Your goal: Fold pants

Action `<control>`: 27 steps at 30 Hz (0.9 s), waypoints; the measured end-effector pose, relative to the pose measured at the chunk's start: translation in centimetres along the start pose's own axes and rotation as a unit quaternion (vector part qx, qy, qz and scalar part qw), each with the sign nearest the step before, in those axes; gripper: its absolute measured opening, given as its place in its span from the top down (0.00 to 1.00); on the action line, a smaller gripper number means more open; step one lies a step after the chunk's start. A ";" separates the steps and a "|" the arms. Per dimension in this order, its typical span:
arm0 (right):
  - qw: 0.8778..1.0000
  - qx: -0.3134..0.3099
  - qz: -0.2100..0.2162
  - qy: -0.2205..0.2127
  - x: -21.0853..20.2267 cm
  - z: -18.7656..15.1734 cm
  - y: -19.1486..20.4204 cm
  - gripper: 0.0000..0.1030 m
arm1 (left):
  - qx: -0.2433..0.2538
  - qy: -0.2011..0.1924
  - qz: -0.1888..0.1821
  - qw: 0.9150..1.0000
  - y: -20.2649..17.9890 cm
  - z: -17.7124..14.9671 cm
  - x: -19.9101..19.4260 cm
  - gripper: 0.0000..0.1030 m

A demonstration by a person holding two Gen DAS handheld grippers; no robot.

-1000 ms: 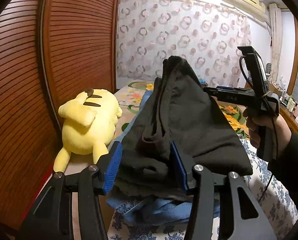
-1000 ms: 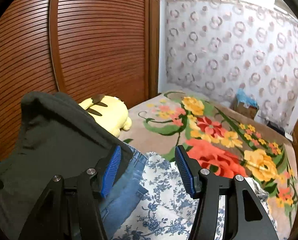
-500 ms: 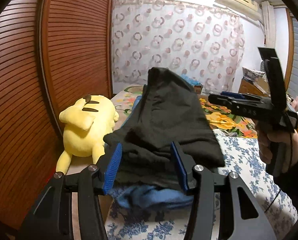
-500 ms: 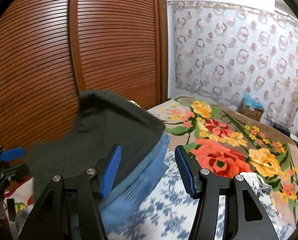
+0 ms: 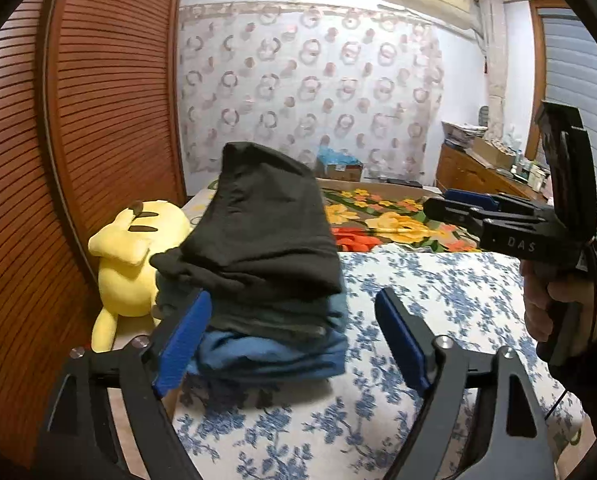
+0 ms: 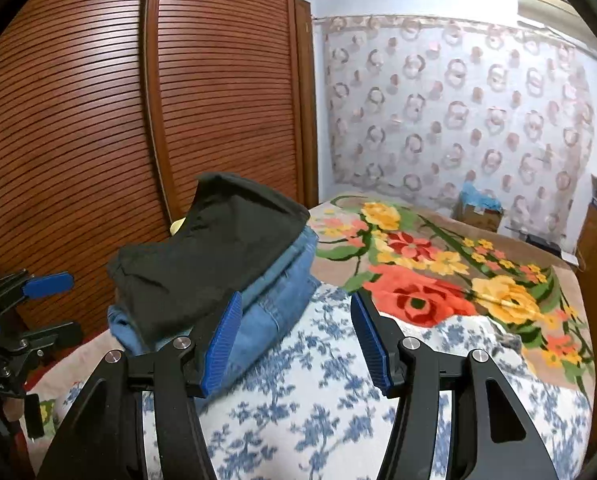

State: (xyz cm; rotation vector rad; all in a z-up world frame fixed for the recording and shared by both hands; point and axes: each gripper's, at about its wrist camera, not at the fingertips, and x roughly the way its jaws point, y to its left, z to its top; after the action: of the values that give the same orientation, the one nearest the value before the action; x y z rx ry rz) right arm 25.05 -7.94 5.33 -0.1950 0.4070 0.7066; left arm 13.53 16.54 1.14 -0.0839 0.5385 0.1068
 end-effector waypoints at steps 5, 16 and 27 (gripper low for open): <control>1.000 0.010 -0.014 -0.004 -3.0 -1.8 0.8 0.43 | 0.005 0.004 -0.007 1.000 -1.1 -0.3 -0.7 0.05; 0.998 0.041 -0.056 -0.012 -9.4 -5.2 2.4 0.34 | 0.033 -0.007 -0.047 0.998 -4.6 -1.7 -3.1 0.05; 0.992 0.067 -0.104 -0.008 -15.1 -8.4 4.8 0.31 | 0.027 0.014 -0.078 0.996 -7.8 -4.1 -3.2 0.05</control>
State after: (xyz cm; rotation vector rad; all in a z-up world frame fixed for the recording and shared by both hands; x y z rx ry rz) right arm 9.01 -15.81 3.98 -0.1025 0.4115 0.4730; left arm 9.65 8.10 -0.29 -0.0740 0.5615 -0.0621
